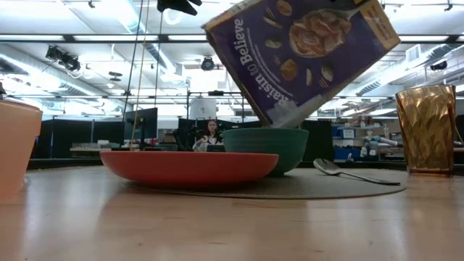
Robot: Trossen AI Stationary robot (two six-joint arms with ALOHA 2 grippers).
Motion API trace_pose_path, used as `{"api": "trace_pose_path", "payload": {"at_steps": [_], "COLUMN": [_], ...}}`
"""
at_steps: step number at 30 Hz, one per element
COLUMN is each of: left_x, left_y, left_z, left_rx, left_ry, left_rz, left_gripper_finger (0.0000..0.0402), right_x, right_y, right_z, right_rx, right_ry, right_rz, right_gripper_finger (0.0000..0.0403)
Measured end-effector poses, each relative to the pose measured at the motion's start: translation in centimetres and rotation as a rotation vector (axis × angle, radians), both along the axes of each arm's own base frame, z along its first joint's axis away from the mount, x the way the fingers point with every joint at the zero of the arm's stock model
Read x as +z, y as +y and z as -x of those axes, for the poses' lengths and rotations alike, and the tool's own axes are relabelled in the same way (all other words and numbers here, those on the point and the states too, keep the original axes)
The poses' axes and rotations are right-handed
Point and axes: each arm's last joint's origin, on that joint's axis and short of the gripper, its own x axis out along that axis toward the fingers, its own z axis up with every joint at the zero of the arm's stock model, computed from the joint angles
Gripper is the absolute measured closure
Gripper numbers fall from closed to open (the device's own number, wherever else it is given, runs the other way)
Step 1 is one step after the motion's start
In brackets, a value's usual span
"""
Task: Arrange a breakfast setting
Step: Pour the cereal from the cereal box into the blue bowl
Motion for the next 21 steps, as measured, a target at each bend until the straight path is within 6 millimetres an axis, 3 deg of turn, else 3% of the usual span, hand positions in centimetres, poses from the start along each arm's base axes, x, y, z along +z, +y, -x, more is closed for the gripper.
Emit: {"api": "trace_pose_path", "payload": {"at_steps": [7, 21], "left_x": [0.01, 0.01], "left_y": [-0.12, -0.78], "left_z": [-0.07, -0.4], "left_rx": [0.005, -0.021], "left_ry": [-0.008, -0.01], "left_rz": [0.015, 0.018], "left_gripper_finger": [0.0191, 0.0191], "right_x": [-0.23, -0.18], "right_y": [-0.16, 0.28], "right_z": [0.53, 0.51], "right_rx": [-0.048, -0.003], "right_ry": [0.056, 0.039], "right_rz": [0.049, -0.024], "right_gripper_finger": [0.024, 0.024]}}
